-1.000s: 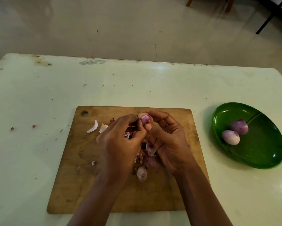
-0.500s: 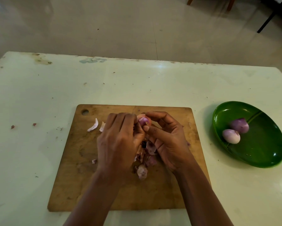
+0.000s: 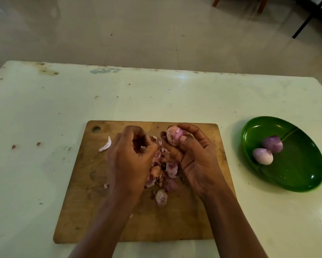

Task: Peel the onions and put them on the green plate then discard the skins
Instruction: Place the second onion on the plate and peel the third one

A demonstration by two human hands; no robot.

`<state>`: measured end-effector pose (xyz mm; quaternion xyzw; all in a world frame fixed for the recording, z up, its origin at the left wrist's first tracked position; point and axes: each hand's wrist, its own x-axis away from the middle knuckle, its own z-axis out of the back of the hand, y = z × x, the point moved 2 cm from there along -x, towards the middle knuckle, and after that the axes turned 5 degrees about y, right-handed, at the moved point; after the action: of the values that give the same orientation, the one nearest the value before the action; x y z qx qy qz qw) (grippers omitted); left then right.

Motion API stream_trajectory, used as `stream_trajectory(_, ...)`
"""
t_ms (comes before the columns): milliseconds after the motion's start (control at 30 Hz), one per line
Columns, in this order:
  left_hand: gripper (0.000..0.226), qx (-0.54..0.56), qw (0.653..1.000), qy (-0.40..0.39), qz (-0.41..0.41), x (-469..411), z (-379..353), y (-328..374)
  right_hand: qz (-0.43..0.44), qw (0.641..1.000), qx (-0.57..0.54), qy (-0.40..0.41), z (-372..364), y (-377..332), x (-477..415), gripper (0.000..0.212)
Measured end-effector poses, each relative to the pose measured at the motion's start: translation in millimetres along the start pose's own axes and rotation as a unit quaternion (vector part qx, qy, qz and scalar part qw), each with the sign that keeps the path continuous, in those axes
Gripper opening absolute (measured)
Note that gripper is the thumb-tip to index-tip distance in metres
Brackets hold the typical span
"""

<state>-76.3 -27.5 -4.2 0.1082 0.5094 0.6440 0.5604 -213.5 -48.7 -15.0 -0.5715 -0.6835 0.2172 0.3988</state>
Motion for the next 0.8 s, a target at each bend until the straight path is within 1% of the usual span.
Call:
stream_trajectory(33, 0.01, 0.027, 0.999, 0.006, 0.024, 0, -2, 1, -0.003, 1.0, 0.0, 0.003, 0, 1, 0, 0.024)
stream_trajectory(67, 0.015, 0.049, 0.998, 0.012, 0.041, 0, -4, 2, -0.005, 1.0, -0.002, 0.003, -1, 2, 0, 0.022)
stream_trajectory(133, 0.028, 0.083, 0.995, 0.023, 0.046, 0, -5, 6, -0.006, 1.0, -0.005, 0.005, -1, 2, 0, 0.021)
stream_trajectory(167, 0.027, 0.091, 0.995, 0.023, 0.041, -1, -5, 8, -0.006, 1.0, -0.003, 0.008, -2, 1, 0, 0.023)
stream_trajectory(233, 0.016, 0.099, 0.995, 0.014, 0.03, 0, -7, 10, -0.002, 1.0, 0.001, 0.002, -2, -1, 1, 0.027)
stream_trajectory(300, 0.021, 0.111, 0.994, -0.011, 0.023, 2, -9, 12, 0.006, 1.0, 0.014, -0.018, -2, -1, 2, 0.027)
stream_trajectory(400, 0.019, 0.119, 0.992, -0.035, 0.018, 3, -11, 16, 0.02, 0.998, 0.054, -0.03, -1, 0, 3, 0.03)
stream_trajectory(533, 0.018, 0.125, 0.991, -0.025, 0.039, 3, -10, 16, 0.034, 0.997, 0.057, -0.047, 0, 1, 3, 0.03)
stream_trajectory(600, 0.015, 0.134, 0.989, -0.028, 0.051, 2, -9, 15, 0.037, 0.996, 0.062, -0.049, 0, 1, 2, 0.031)
stream_trajectory(800, 0.019, 0.165, 0.981, -0.041, 0.088, 2, -8, 14, 0.032, 0.997, 0.045, -0.055, 3, 2, 1, 0.034)
